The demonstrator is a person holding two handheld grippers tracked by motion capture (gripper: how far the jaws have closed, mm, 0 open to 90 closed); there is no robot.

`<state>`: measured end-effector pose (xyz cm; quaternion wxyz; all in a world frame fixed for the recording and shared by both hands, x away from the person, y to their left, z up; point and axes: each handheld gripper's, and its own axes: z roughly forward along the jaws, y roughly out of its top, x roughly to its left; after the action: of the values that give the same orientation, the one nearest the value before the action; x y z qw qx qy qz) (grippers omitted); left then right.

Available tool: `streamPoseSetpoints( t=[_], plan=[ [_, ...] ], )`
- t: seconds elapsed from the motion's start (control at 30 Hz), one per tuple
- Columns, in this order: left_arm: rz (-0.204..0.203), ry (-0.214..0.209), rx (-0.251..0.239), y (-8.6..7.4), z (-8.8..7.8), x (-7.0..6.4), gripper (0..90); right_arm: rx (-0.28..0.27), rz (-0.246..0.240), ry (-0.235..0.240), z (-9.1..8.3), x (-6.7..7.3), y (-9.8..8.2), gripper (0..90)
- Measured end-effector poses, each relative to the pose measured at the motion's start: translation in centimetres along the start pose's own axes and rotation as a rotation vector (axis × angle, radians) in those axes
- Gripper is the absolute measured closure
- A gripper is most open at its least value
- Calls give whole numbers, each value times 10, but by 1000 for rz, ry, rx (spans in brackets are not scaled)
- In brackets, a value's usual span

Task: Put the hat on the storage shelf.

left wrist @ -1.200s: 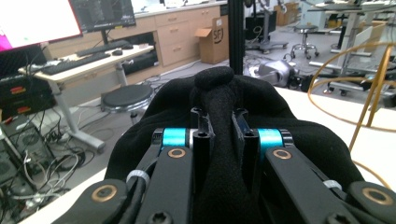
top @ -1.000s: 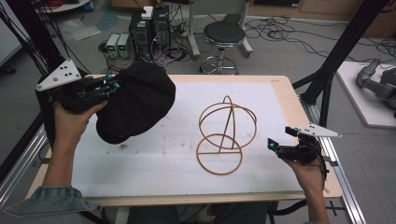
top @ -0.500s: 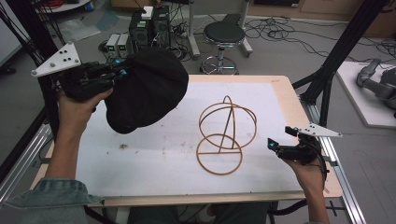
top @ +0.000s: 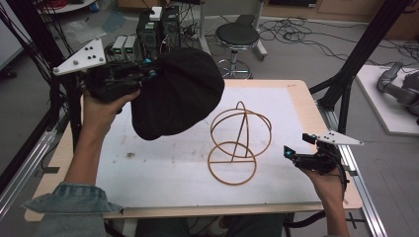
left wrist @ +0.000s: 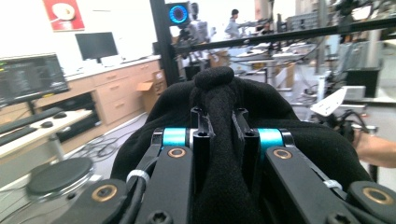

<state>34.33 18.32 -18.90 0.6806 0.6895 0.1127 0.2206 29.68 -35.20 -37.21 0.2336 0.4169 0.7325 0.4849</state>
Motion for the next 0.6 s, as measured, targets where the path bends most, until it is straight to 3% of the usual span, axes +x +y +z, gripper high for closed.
streamPoseSetpoints(
  t=[0.17,0.6],
  plan=[
    [-6,-62,-7,-1,21,-4,812,-3,0,0,-1,-1,0,100],
    [-9,-142,18,-8,64,-18,811,-1,1,3,0,0,0,100]
  ],
)
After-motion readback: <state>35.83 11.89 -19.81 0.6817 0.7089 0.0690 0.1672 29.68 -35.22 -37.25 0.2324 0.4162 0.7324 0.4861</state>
